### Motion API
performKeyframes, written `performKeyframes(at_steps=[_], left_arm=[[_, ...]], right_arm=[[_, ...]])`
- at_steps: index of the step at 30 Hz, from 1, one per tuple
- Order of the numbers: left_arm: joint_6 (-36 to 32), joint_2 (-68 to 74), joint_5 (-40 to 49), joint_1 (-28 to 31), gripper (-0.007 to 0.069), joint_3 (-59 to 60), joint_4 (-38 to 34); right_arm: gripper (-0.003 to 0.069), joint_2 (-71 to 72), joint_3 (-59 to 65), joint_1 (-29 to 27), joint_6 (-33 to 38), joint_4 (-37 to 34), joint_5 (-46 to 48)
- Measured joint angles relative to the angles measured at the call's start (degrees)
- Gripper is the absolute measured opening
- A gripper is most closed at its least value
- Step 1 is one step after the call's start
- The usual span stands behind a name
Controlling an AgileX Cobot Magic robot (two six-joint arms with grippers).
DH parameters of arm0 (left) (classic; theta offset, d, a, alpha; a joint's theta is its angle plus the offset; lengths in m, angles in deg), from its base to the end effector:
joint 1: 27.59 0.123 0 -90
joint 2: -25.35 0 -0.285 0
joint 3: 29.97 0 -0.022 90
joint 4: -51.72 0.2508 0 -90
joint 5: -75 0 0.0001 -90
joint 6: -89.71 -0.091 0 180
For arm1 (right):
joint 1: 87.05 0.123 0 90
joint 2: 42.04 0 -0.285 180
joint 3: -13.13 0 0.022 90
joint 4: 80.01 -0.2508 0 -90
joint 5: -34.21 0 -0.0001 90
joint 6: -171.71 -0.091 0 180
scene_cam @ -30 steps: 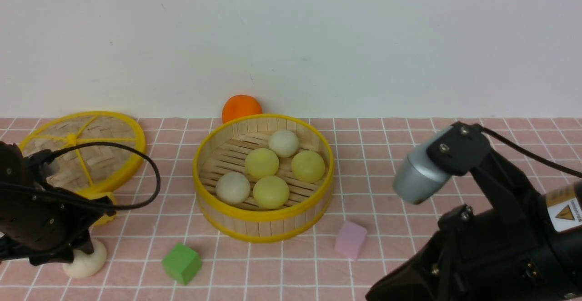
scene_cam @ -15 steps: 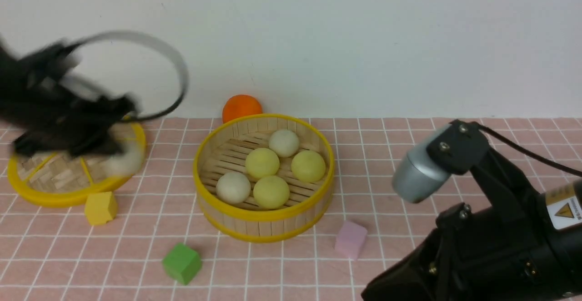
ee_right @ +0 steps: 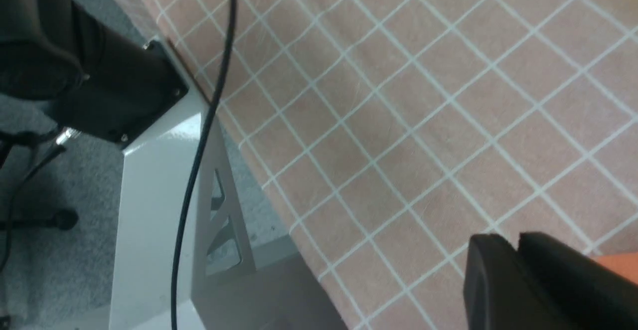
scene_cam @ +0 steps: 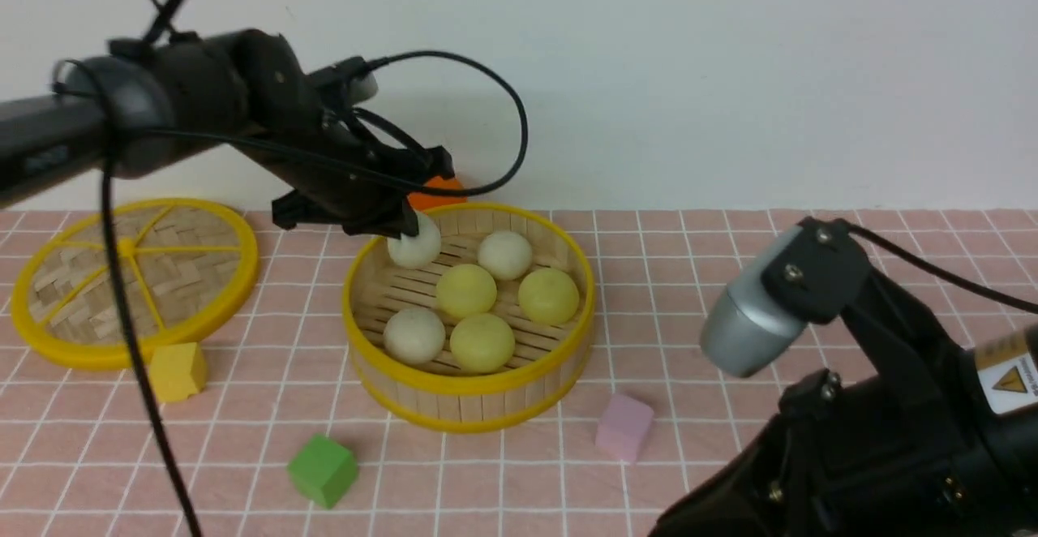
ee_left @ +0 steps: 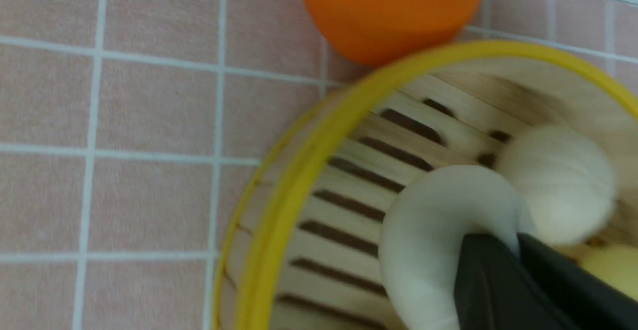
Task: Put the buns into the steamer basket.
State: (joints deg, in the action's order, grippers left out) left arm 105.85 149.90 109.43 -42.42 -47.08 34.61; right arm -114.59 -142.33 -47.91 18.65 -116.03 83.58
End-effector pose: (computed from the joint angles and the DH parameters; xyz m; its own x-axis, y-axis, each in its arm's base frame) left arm 0.4449 -0.1335 0.2341 -0.8242 -0.2977 -0.4816 -0.0726 0.8991 -0.4316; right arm 0.1434 0.1691 0.3230 -0.5754 -0.5006 -0.6468 -0.8019 0.5007 0.3259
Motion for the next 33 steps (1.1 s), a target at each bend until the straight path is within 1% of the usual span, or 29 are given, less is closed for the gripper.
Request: performKeyframes(at_steps=[5,6,7,10,11,12,13,14,16,17,18,19,20,21,22,23,24,25,26,27,28,29,30,32,33], left_arm=[[1.27,2.75,-0.47,0.00,0.0086,-0.54,0.68],[1.38,3.12,-0.14,0.00,0.0133,-0.54,1.56],[1.38,3.12,-0.07,0.00,0.0140,-0.54,1.72],[1.38,1.69,2.93,0.00,0.0289,-0.54,5.96],[1.38,0.11,4.67,0.00,0.0344,-0.54,7.44],[1.38,-0.55,4.98,0.00,0.0353,-0.61,7.68],[1.38,-3.55,7.51,0.00,0.0416,-1.16,8.84],[1.38,-5.30,8.72,0.00,0.0440,-1.54,8.95],[0.91,-10.26,11.64,0.00,0.0479,-2.16,8.28],[0.08,-12.86,13.07,0.00,0.0486,-2.24,7.03],[-0.13,-12.86,13.35,0.00,0.0486,-2.24,6.73],[-2.35,-17.45,15.97,0.00,0.0484,-2.24,4.00],[-3.00,-17.93,16.63,0.00,0.0482,-2.24,3.70],[-5.16,-21.56,18.87,0.00,0.0465,-2.24,1.82],[-6.36,-23.24,19.96,0.00,0.0449,-2.15,0.80],[-7.69,-25.29,20.82,0.00,0.0425,-1.76,-0.39],[-9.16,-27.99,21.40,0.00,0.0372,-0.51,-2.04],[-9.69,-29.51,21.47,0.00,0.0349,0.55,-2.56],[-10.15,-31.36,21.70,0.00,0.0304,2.22,-3.32],[-10.23,-31.70,21.76,0.00,0.0286,2.59,-3.57],[-10.59,-34.29,22.05,0.00,0.0216,6.01,-4.15],[-10.58,-35.05,22.06,0.00,0.0206,6.51,-4.25],[-10.65,-37.88,22.18,0.00,0.0125,10.78,-4.57],[-10.65,-43.52,21.67,0.00,0.0015,17.31,-4.83],[-10.65,-44.03,21.57,0.00,0.0015,17.92,-4.83]], right_arm=[[0.0118,0.00,0.00,0.00,0.00,0.00,0.35],[0.0120,0.00,0.00,0.00,0.00,-0.05,0.35],[0.0121,0.00,0.00,0.00,0.00,-0.05,0.35],[0.0125,0.00,0.00,-0.82,-1.82,1.45,0.38],[0.0126,0.00,-0.29,-2.50,-3.55,3.32,0.52],[0.0126,0.00,-0.38,-2.83,-3.90,4.12,0.59],[0.0126,0.00,-1.55,-6.78,-7.68,8.03,0.66],[0.0126,0.00,-2.09,-8.44,-9.37,10.06,0.60],[0.0115,0.21,-3.60,-14.67,-12.94,14.68,-0.31],[0.0101,0.58,-3.82,-18.60,-14.34,16.58,-1.10],[0.0093,0.69,-3.82,-19.26,-14.58,16.58,-1.24],[0.0052,2.34,-3.43,-24.28,-15.72,17.92,-2.23],[0.0046,2.34,-3.31,-24.87,-15.72,18.05,-2.23],[0.0007,4.68,-2.00,-28.65,-16.14,18.17,-2.80],[-0.0003,6.93,-0.68,-30.94,-16.15,18.13,-3.00],[-0.0006,9.58,0.94,-32.51,-16.15,18.13,-3.11],[-0.0006,13.83,3.57,-34.98,-16.15,18.19,-3.52],[-0.0006,16.49,5.19,-35.90,-16.15,18.33,-3.79],[-0.0006,19.98,6.90,-36.61,-16.15,18.46,-4.47],[-0.0006,20.68,7.76,-36.88,-16.15,18.46,-4.63],[-0.0006,25.88,10.86,-37.57,-16.09,18.46,-6.13],[-0.0006,27.40,11.74,-37.69,-16.09,18.46,-6.75],[-0.0006,32.84,14.78,-37.82,-15.66,18.46,-9.15],[-0.0006,41.96,19.56,-37.82,-14.55,18.46,-13.95],[-0.0006,42.68,19.56,-37.82,-14.55,18.46,-14.35]])
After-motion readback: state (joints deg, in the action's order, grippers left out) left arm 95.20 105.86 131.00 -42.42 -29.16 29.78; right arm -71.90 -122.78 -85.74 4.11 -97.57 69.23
